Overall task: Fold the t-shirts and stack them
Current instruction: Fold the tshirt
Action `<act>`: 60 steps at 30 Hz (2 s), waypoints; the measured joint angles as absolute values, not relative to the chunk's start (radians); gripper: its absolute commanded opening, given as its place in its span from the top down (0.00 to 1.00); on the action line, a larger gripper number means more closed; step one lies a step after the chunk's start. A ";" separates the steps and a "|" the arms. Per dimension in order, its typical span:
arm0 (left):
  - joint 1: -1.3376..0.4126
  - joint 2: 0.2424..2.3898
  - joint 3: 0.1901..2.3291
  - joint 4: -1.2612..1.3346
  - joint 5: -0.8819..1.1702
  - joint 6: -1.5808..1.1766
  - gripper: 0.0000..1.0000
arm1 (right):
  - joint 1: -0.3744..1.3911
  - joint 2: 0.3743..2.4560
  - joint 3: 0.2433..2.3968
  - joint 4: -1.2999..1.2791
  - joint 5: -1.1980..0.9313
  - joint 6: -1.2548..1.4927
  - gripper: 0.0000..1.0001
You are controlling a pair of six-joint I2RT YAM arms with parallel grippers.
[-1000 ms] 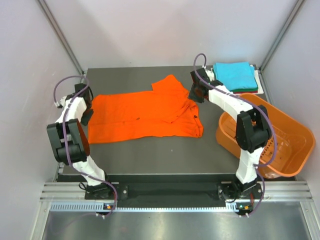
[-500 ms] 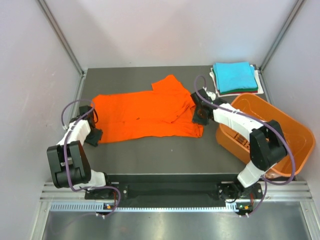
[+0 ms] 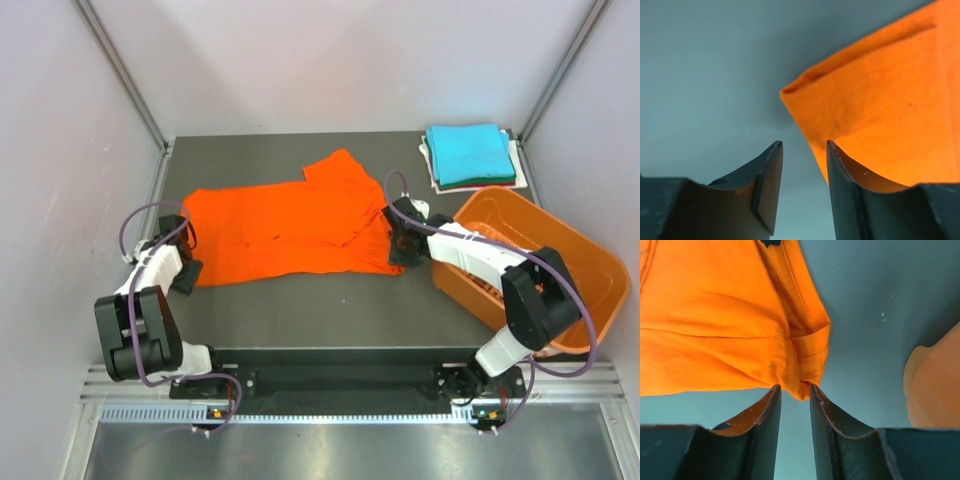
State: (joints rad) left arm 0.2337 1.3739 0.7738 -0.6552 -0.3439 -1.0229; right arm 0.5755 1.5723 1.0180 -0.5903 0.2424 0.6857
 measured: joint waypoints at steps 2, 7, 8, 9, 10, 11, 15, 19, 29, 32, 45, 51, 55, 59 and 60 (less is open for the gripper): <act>0.234 1.393 0.771 -0.638 -0.358 -1.028 0.57 | 0.575 1.572 1.005 -0.581 0.243 0.671 0.69; 0.234 1.444 0.768 -0.613 -0.385 -1.042 0.87 | 0.576 1.572 0.977 -0.518 0.233 0.617 0.69; 0.234 1.450 0.768 -0.609 -0.392 -1.042 0.90 | 0.576 1.572 0.974 -0.509 0.231 0.605 0.69; 0.234 1.459 0.768 -0.607 -0.403 -1.039 0.94 | 0.576 1.572 0.973 -0.500 0.227 0.587 0.69; 0.233 1.465 0.771 -0.606 -0.413 -1.034 1.00 | 0.576 1.572 0.973 -0.490 0.226 0.574 0.69; 0.233 1.473 0.777 -0.608 -0.421 -1.032 1.00 | 0.577 1.573 0.973 -0.480 0.226 0.560 0.69; 0.232 1.501 0.804 -0.609 -0.475 -1.016 1.00 | 0.580 1.578 0.973 -0.454 0.232 0.516 0.70; 0.231 1.511 0.815 -0.609 -0.507 -1.005 1.00 | 0.581 1.592 0.968 -0.445 0.235 0.490 0.70; 0.231 1.517 0.829 -0.611 -0.545 -0.981 1.00 | 0.581 1.598 0.902 -0.402 0.194 0.470 0.72; 0.231 1.532 0.846 -0.613 -0.553 -0.973 1.00 | 0.582 1.598 0.896 -0.393 0.180 0.459 0.71; 0.231 1.556 0.877 -0.623 -0.591 -0.955 1.00 | 0.601 1.546 0.897 -0.391 0.149 0.400 0.69; 0.231 1.571 0.883 -0.624 -0.593 -0.944 1.00 | 0.633 1.546 0.897 -0.392 0.115 0.392 0.69; 0.231 1.575 0.883 -0.623 -0.593 -0.940 1.00 | 0.655 1.548 0.897 -0.391 0.107 0.393 0.70; 0.231 1.576 0.883 -0.623 -0.598 -0.935 1.00 | 0.659 1.567 0.897 -0.402 0.136 0.394 0.70; 0.231 1.576 0.883 -0.623 -0.599 -0.934 1.00 | 0.659 1.572 0.897 -0.409 0.145 0.394 0.70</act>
State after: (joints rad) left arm 0.2306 1.5757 0.8829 -0.6228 -0.5987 -0.9340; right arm 0.6594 1.5719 0.8970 -0.4088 0.1448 0.3943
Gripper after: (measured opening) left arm 0.011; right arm 0.299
